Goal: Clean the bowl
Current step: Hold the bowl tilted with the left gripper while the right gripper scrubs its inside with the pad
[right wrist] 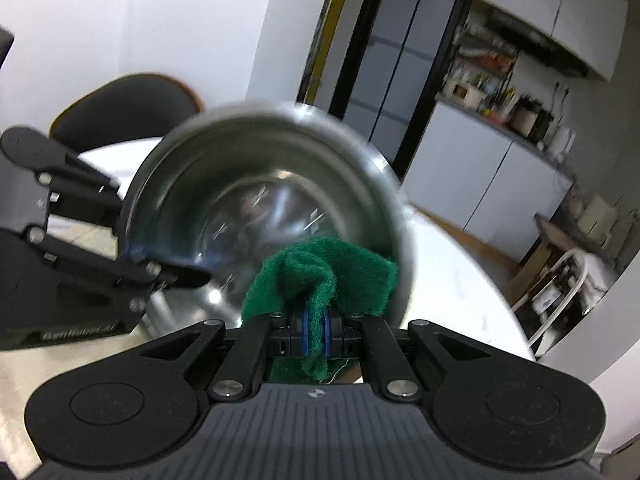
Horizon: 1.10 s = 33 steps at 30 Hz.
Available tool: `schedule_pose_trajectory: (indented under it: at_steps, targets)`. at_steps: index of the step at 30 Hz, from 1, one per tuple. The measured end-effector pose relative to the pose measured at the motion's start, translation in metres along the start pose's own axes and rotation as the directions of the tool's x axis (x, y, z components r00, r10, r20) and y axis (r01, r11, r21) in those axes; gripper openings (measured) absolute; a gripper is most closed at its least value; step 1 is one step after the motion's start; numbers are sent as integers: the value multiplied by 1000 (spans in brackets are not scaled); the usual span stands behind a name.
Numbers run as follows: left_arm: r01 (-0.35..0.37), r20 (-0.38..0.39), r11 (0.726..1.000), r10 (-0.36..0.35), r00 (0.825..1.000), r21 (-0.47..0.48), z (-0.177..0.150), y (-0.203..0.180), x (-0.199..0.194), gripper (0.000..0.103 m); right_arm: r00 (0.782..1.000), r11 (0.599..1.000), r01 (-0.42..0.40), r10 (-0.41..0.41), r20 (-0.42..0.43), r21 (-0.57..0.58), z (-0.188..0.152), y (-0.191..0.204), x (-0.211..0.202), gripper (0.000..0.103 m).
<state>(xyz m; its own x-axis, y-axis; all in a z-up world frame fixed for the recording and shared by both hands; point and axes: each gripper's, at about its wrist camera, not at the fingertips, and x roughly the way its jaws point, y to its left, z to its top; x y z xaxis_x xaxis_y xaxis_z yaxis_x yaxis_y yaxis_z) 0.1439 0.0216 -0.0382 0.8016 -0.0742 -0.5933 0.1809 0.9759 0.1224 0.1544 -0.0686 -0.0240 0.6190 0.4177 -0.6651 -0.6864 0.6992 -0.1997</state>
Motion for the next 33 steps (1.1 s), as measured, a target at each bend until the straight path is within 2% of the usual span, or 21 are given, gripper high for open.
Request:
schedule_pose_trajectory:
  at_steps: [2, 10, 15, 18, 20, 23, 28, 33]
  targets:
    - [4, -1, 1000, -4, 1000, 8, -1, 35, 22, 18, 998, 998, -53, 53, -24, 17, 1, 1, 4, 8]
    - [-4, 3, 1000, 4, 1000, 23, 1, 41, 33, 18, 984, 983, -178, 179, -11, 53, 1, 7, 10, 8]
    - [-12, 13, 1000, 11, 1000, 19, 8, 45, 42, 17, 985, 984, -172, 171, 24, 38, 4, 8, 9, 8]
    - [-14, 17, 999, 13, 1000, 44, 11, 45, 49, 17, 984, 986, -163, 160, 75, 36, 6, 6, 4, 8]
    - [-17, 19, 998, 16, 1000, 55, 9, 31, 39, 18, 982, 986, -162, 158, 101, 39, 9, 3, 1, 8]
    - [-22, 29, 997, 20, 999, 73, 4, 17, 23, 17, 970, 974, -215, 205, 130, 74, 13, -2, -1, 8]
    - [-61, 56, 987, 53, 997, 150, 7, 12, 30, 18, 951, 953, -285, 268, 151, 101, 17, -5, -1, 8]
    - [-73, 59, 984, 65, 996, 164, 9, 14, 40, 19, 929, 928, -357, 340, 148, 110, 23, -13, 1, 8]
